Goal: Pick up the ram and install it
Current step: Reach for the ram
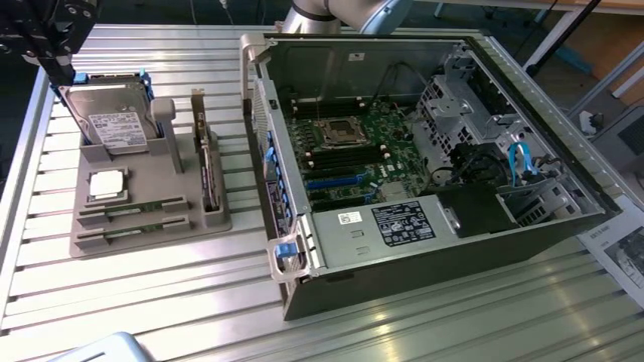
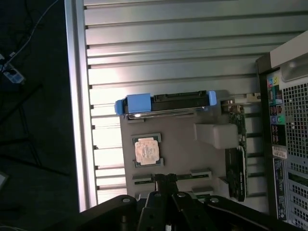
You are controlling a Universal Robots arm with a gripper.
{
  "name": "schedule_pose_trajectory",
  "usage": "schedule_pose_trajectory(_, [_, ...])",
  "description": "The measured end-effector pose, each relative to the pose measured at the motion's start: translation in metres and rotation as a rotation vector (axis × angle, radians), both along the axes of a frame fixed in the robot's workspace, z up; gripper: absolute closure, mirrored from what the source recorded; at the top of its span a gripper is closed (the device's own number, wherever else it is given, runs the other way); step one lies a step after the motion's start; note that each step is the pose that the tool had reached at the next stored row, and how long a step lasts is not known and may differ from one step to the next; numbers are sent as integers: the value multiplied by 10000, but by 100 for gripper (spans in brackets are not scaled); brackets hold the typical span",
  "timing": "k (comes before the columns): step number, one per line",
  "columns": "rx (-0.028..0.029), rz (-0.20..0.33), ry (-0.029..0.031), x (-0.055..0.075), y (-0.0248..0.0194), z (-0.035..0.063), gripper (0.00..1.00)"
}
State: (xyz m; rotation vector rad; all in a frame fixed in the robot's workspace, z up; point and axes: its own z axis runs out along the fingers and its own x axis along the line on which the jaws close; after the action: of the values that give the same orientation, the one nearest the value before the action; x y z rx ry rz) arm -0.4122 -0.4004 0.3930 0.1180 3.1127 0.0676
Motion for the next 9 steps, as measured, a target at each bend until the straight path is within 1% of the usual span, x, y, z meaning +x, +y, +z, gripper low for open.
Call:
schedule_pose_trajectory(6, [0, 0, 1, 96, -5, 0, 90])
schedule_pose_trajectory(9, [0, -1, 1, 104, -5, 0, 90])
